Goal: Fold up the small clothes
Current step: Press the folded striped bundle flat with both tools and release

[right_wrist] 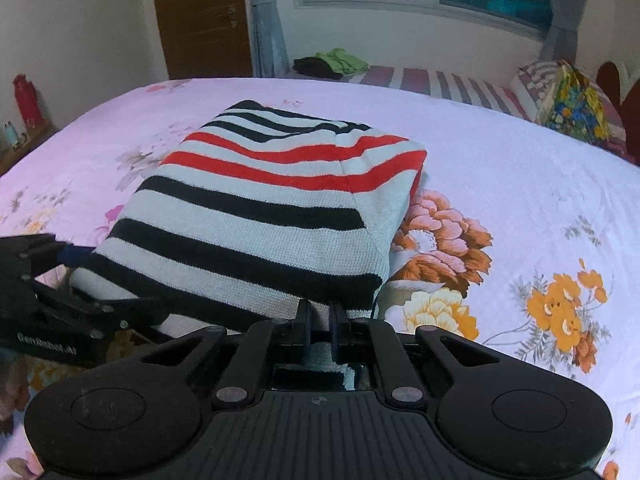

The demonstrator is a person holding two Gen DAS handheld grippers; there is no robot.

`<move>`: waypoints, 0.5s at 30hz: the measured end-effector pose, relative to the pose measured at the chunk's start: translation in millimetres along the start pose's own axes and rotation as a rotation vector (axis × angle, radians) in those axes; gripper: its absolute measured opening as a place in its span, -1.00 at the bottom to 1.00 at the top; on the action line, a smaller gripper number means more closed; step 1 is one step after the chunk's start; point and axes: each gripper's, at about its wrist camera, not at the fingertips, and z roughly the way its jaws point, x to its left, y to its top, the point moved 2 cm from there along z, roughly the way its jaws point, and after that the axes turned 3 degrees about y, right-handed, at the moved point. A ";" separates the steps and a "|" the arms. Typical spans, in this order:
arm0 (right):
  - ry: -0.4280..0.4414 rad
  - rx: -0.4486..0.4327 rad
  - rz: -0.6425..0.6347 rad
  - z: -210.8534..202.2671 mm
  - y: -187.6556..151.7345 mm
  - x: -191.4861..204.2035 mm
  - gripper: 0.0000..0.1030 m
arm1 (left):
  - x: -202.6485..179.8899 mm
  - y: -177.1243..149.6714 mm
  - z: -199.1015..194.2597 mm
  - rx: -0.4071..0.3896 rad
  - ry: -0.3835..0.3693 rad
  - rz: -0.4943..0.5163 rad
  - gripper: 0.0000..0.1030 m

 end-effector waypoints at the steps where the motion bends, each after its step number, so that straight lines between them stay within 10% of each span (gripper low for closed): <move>1: 0.007 -0.001 0.017 -0.3 0.3 -2.0 -0.82 | -10.3 0.2 -5.2 -0.040 0.043 0.077 0.97; 12: 0.027 0.007 0.105 -1.5 3.6 -6.3 -0.82 | -46.5 -4.6 -20.9 -0.138 0.165 0.252 0.87; 13: 0.024 0.011 0.100 -1.1 4.3 -5.1 -0.82 | -44.4 -6.3 -22.7 -0.143 0.144 0.247 0.64; 14: 0.025 0.012 0.096 -0.5 4.4 -4.7 -0.82 | -39.1 -6.0 -22.8 -0.129 0.136 0.209 -0.12; 15: 0.030 0.014 0.094 -0.2 4.5 -5.2 -0.82 | -33.3 -3.3 -26.2 -0.121 0.145 0.152 -0.19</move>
